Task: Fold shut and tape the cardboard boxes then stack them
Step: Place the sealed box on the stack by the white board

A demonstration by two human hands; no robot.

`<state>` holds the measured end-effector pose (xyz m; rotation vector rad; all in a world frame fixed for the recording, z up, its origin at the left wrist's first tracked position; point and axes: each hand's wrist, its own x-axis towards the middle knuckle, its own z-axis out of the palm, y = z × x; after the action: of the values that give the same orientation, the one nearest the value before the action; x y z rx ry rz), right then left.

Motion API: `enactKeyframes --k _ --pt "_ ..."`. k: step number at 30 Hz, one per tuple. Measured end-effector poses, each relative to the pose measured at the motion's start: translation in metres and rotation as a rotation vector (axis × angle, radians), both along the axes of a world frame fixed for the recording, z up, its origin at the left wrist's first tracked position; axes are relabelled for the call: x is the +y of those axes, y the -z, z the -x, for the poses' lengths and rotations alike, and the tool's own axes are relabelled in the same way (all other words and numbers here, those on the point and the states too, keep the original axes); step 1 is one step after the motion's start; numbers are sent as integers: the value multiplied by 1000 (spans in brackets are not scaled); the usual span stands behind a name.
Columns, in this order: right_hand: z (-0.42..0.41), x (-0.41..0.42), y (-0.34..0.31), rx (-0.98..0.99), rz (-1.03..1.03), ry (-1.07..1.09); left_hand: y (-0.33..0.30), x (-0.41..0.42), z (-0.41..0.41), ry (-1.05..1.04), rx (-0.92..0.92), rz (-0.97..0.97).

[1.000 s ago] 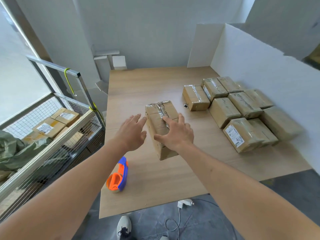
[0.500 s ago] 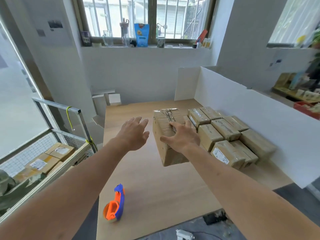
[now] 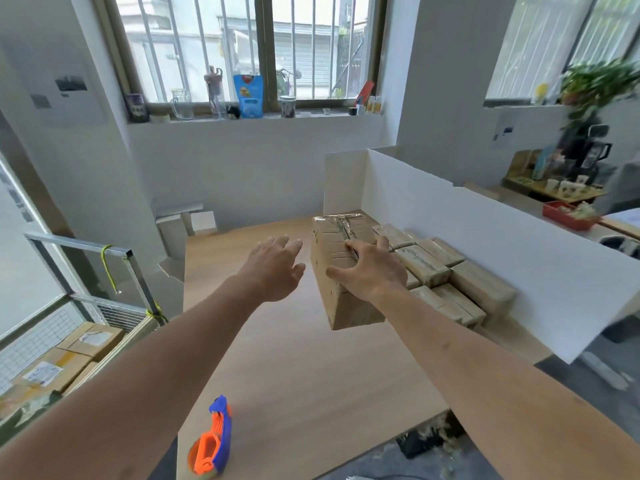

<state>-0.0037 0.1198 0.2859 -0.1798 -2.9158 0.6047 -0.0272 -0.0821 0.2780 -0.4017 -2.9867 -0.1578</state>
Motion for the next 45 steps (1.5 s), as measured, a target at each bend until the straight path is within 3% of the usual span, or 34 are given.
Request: enactKeyframes --k 13,19,45 --pt "46 151 20 -58 6 -44 25 156 38 -51 -49 -80" --pt "70 188 46 -116 -11 -74 47 190 57 -87 -108 -88" --pt "263 148 221 -326 -50 -62 211 170 254 -73 -370 -103"
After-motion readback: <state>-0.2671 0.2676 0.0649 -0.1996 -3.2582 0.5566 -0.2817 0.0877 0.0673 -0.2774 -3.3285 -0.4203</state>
